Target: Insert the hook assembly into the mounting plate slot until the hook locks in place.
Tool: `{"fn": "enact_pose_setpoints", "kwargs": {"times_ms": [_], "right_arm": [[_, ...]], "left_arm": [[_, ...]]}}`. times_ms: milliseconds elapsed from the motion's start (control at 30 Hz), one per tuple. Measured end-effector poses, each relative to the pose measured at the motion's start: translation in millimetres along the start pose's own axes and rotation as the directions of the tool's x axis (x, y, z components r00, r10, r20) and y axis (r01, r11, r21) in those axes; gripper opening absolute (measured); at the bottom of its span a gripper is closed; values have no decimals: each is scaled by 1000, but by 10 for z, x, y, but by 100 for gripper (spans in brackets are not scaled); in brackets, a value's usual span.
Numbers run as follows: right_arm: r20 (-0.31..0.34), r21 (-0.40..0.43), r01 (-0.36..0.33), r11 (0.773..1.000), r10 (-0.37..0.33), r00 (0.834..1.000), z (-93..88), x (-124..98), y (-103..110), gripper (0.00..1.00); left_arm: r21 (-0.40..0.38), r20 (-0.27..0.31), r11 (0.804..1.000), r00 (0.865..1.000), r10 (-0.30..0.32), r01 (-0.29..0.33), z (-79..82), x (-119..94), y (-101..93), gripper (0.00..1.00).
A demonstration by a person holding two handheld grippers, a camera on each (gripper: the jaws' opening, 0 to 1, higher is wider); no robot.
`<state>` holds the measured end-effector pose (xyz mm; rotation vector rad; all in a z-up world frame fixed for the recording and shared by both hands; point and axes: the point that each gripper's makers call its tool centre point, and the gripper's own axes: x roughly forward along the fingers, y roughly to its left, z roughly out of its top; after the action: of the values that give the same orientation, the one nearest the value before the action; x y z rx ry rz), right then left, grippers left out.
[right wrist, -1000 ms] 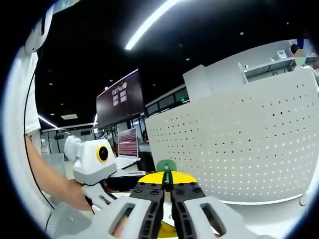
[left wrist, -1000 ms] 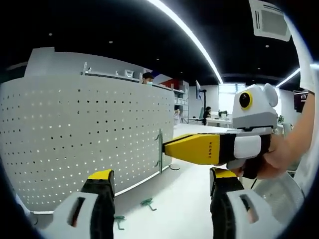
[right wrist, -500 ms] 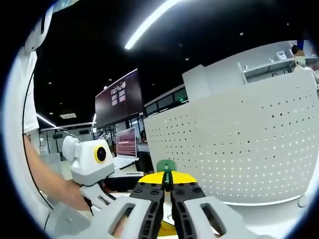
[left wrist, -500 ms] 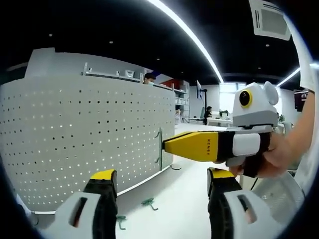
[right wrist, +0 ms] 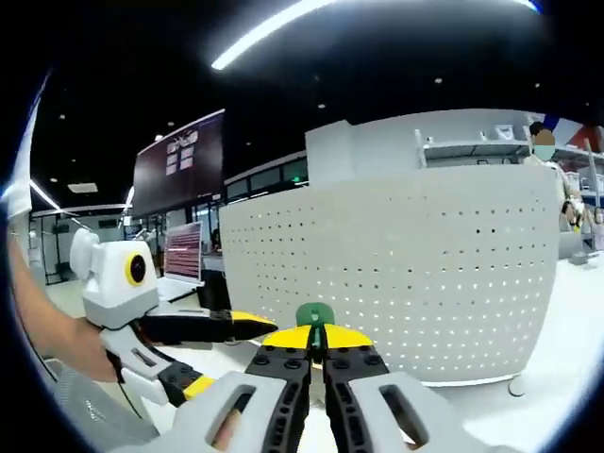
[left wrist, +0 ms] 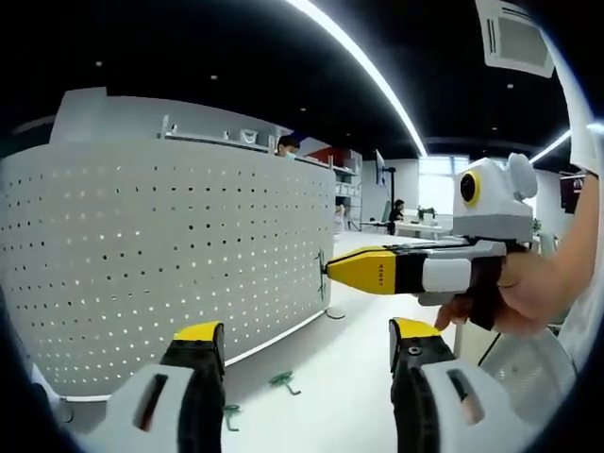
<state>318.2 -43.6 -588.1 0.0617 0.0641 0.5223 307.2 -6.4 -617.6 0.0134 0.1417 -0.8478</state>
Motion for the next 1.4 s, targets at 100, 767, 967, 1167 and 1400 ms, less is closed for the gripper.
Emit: {"fn": "enact_pose_setpoints", "kwargs": {"times_ms": [100,767,967,1167,1400], "right_arm": [[-6,13,0,1000,1,1000,-20,9,-6,1],[31,21,6,1000,-7,1000,202,317,-30,1],[57,20,10,1000,-11,998,361,439,-30,1],[70,13,16,1000,-17,997,450,577,-40,1],[79,0,38,999,-38,996,512,697,-48,1]], "left_arm": [[2,3,1000,1000,-2,2,6,0,-6,73],[-3,41,997,997,72,-72,54,-159,204,72],[-2,43,995,994,102,-102,28,-240,282,72],[-5,56,992,990,129,-129,37,-337,364,72],[-3,67,989,987,148,-148,51,-394,407,72]]}}
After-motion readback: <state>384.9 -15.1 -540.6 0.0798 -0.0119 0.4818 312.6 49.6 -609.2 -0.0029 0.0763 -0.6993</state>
